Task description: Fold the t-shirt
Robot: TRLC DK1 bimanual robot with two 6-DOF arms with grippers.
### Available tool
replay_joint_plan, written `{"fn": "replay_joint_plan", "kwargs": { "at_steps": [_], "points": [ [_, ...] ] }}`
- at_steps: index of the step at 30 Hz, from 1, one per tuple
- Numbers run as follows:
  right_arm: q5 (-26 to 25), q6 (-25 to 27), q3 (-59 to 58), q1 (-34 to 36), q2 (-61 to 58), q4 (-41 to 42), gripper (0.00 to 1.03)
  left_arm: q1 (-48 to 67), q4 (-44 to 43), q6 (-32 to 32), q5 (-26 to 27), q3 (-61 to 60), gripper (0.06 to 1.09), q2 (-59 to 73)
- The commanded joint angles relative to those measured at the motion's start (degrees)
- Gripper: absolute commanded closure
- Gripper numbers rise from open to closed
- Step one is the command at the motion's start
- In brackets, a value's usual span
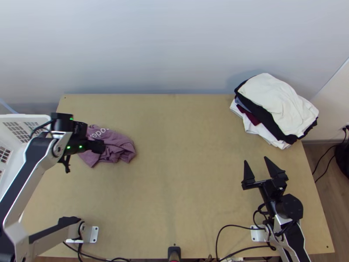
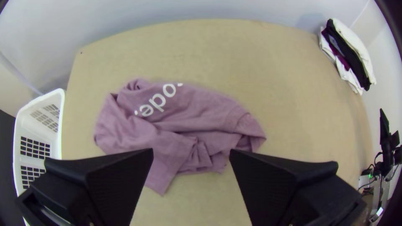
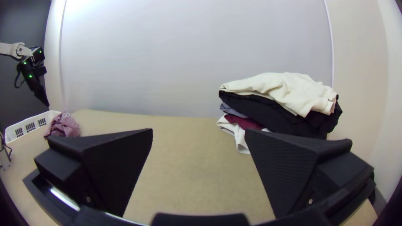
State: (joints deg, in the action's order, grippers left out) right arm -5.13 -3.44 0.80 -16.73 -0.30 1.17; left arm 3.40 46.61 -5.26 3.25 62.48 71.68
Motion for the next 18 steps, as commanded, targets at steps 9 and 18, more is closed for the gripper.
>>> {"fn": "replay_joint_plan", "kwargs": {
  "at_steps": [9,18],
  "points": [
    [-0.06,-0.95,-0.45,0.12,0.38,-0.99,0.03,1.44,-3.63,-2.39,-2.72,-3.77,0.2,7.86],
    [-0.06,-0.95,-0.45,0.12,0.38,-0.99,0.03,2.93,-11.01,-4.32,-7.9,-8.86,0.45,10.76]
  ]
}}
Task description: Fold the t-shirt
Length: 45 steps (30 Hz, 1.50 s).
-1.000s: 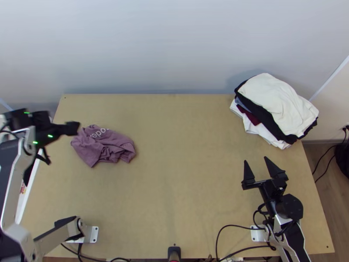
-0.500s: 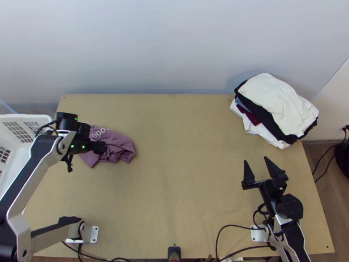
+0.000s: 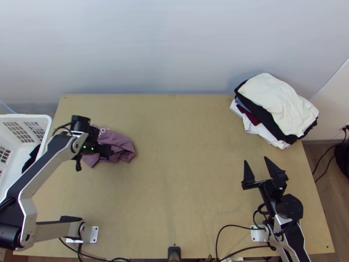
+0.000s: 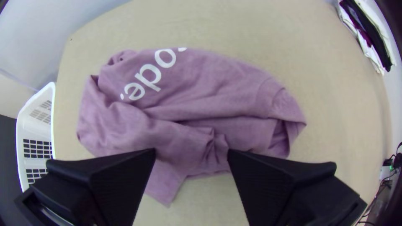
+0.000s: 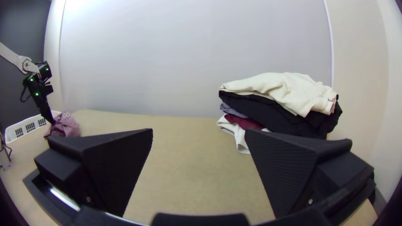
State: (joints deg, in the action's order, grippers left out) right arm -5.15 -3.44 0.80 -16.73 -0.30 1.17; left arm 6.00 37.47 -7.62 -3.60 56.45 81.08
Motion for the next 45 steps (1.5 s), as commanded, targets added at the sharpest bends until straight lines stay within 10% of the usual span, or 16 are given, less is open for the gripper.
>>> {"fn": "replay_joint_plan", "kwargs": {
  "at_steps": [1,3,32,45],
  "points": [
    [-0.04,-0.95,-0.45,0.12,0.38,-0.99,0.03,0.06,-3.99,-2.31,-1.06,-3.62,0.57,1.19],
    [-0.04,-0.95,-0.45,0.12,0.38,-0.99,0.03,-0.73,-8.03,-3.19,-1.06,-4.06,1.05,1.19],
    [-0.04,-0.95,-0.45,0.12,0.38,-0.99,0.03,-6.7,-3.2,12.71,-1.68,45.77,1.05,-2.33],
    [-0.04,-0.95,-0.45,0.03,0.38,-0.99,0.03,-16.63,-19.37,5.77,-3.88,67.04,1.05,2.68]
  ]
}}
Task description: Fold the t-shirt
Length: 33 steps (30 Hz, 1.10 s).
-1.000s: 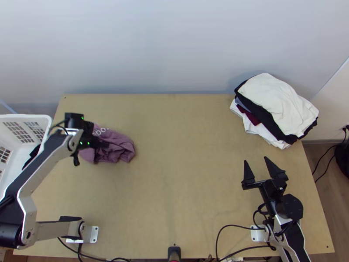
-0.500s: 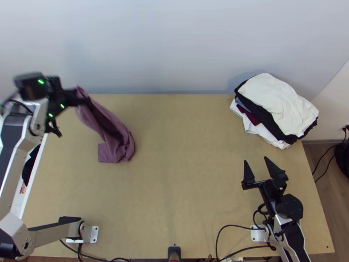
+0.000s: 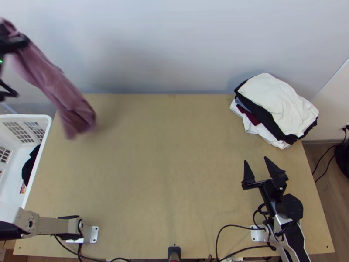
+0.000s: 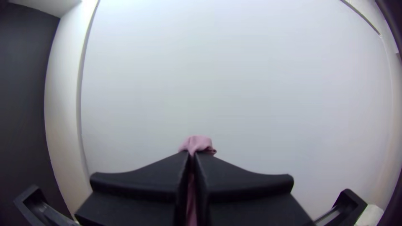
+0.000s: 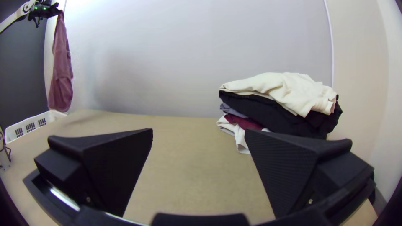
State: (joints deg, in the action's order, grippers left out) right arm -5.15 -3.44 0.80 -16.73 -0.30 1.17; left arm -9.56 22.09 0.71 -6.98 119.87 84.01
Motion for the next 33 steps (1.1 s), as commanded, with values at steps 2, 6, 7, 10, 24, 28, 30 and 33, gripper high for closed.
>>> {"fn": "replay_joint_plan", "kwargs": {
  "at_steps": [2,6,7,10,24,28,30,33],
  "points": [
    [-0.04,-0.95,-0.45,0.12,0.38,-0.99,0.03,-1.86,-6.62,-3.52,-1.37,4.05,1.05,-0.51],
    [-0.04,-0.95,-0.45,0.12,0.38,-0.99,0.03,-0.9,-3.81,-5.54,-1.81,3.0,1.05,-0.77],
    [-0.04,-0.95,-0.45,0.12,0.38,-0.99,0.03,0.07,-0.9,-5.72,-1.81,2.82,1.05,-0.77],
    [0.05,-0.95,-0.45,0.12,0.38,-0.99,0.03,4.11,4.81,-5.46,-1.81,-0.61,1.05,-2.27],
    [-0.04,-0.95,-0.45,0.12,0.38,-0.99,0.03,25.47,8.41,0.26,-4.71,-13.88,1.05,-9.3],
    [-0.04,-0.95,-0.45,0.12,0.38,-0.99,0.03,33.56,10.87,3.95,-5.32,-15.55,1.05,-9.21],
    [-0.04,-0.95,-0.45,0.12,0.38,-0.99,0.03,38.04,10.87,4.83,-6.38,-17.39,1.05,-8.95],
    [-0.04,-0.95,-0.45,0.12,0.38,-0.99,0.03,43.93,10.87,6.67,-7.43,-20.29,1.05,-8.07]
  ]
}}
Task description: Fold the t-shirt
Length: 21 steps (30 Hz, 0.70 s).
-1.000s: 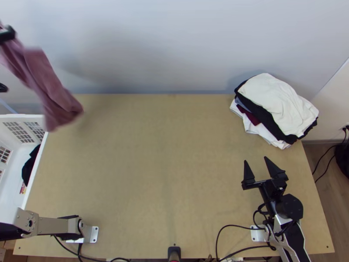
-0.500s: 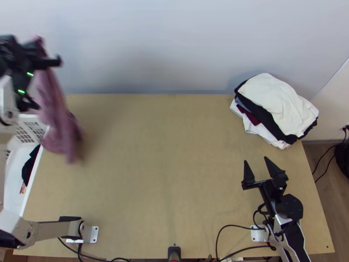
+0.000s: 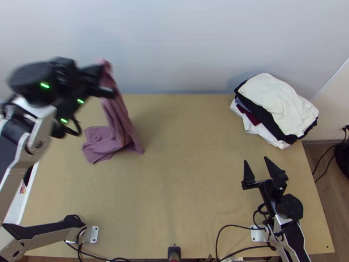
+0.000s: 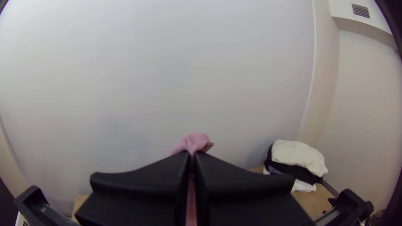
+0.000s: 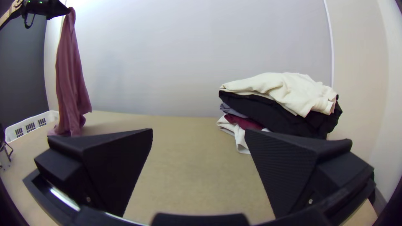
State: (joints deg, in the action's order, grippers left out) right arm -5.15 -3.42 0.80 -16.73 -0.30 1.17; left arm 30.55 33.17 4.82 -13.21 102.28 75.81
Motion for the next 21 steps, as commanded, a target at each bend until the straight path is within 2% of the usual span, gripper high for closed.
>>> {"fn": "replay_joint_plan", "kwargs": {
  "at_steps": [1,14,21],
  "points": [
    [-0.04,-0.97,-0.45,0.12,0.38,-0.99,0.03,5.58,-0.3,3.0,-1.64,-3.49,1.05,0.57],
    [-0.04,-0.97,-0.45,0.12,0.38,-0.99,0.03,23.07,-2.58,10.39,-1.73,-6.22,1.05,10.41],
    [-0.04,-0.97,-0.45,0.12,0.38,-0.99,0.03,29.66,-3.99,12.14,-1.73,1.7,1.05,20.78]
  ]
}}
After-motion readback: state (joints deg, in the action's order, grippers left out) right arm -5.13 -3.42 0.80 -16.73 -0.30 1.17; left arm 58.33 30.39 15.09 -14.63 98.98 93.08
